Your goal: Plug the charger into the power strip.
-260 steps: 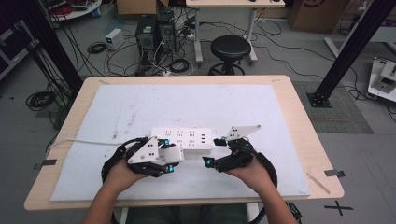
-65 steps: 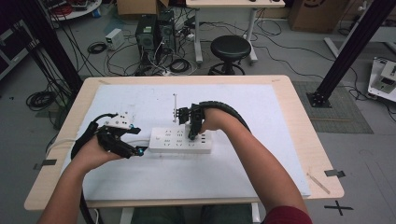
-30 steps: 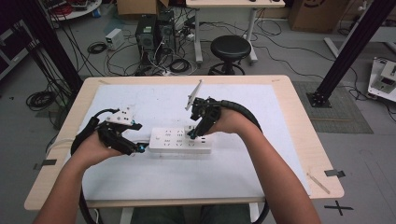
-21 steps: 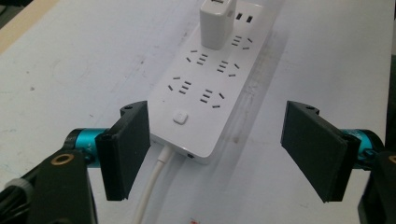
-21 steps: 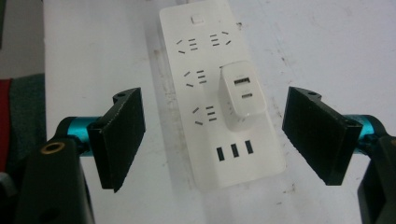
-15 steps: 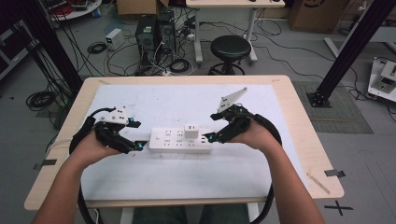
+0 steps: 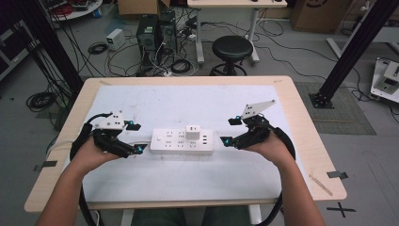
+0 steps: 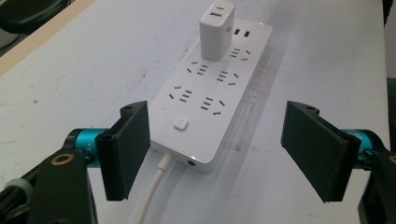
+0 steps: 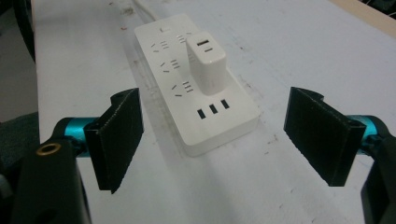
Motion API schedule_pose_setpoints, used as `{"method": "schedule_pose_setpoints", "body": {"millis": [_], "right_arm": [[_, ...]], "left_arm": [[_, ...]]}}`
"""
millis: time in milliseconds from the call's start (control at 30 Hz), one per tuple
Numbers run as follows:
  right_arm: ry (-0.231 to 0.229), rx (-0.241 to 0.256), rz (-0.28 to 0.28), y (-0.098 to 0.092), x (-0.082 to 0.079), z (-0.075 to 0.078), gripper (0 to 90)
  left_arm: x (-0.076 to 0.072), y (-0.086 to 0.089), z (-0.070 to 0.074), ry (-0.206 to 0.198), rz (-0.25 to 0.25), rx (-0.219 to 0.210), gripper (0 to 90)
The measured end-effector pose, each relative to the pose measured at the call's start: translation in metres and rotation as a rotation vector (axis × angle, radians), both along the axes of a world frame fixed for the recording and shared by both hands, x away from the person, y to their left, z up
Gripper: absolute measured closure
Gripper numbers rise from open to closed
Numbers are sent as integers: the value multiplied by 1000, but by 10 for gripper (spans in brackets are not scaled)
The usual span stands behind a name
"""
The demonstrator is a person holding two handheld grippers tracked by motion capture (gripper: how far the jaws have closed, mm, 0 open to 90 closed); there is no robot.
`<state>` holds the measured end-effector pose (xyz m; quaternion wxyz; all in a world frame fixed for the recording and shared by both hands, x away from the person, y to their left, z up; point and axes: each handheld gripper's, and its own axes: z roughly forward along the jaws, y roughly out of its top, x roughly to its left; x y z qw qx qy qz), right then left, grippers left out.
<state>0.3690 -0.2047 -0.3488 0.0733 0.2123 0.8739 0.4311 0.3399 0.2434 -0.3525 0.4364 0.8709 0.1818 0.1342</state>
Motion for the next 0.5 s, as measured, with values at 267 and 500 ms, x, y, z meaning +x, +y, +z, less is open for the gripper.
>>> {"method": "schedule_pose_setpoints", "body": {"millis": [267,500], "right_arm": [[-3,2,-2,1,2,-1,203],[7,-12,2,2,3,0,203]], "left_arm": [[0,4,0,-6,16,-1,241],[1,3,2,-15,19,8,239]]}}
